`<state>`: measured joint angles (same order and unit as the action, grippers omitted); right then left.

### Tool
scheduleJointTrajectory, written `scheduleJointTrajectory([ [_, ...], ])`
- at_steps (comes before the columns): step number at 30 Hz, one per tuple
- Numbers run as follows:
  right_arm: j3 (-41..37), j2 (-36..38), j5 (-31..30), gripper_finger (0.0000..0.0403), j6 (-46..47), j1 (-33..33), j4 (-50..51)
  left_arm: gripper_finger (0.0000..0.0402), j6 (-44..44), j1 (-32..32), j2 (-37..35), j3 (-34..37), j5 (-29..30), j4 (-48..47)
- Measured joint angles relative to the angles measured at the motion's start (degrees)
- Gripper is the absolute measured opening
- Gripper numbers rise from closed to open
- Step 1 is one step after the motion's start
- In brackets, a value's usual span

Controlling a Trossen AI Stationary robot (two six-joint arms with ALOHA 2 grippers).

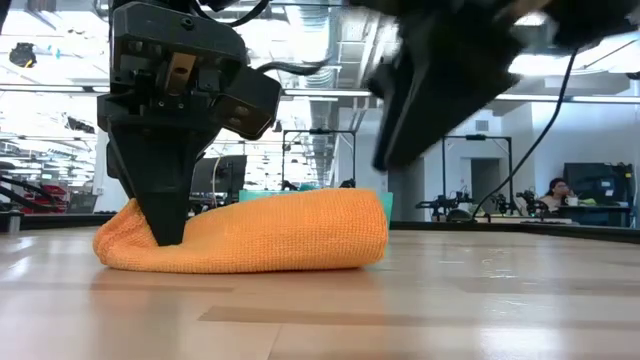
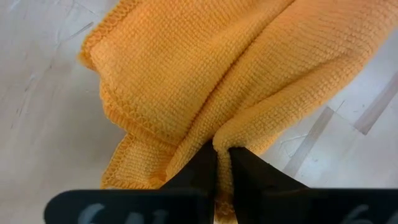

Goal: Roll microfiber towels into tight, uniform cylinder then place into a basket
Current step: Roll the yellow microfiber cloth

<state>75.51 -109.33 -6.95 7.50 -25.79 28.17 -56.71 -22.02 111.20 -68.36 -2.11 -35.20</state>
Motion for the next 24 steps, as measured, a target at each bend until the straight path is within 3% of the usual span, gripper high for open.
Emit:
scheduleJointTrajectory([
  [8, 0.0, -3.9, -0.5, 0.0118, -10.2, -4.1, -14.0, 0.0020, 1.4, 0.0, 0.0, 0.0, 0.1, 0.1],
  [24, -6.6, -4.3, 1.1, 0.0118, -5.4, 4.1, -17.1, 0.0020, 1.8, 0.0, 0.0, 0.0, 0.2, 0.2],
])
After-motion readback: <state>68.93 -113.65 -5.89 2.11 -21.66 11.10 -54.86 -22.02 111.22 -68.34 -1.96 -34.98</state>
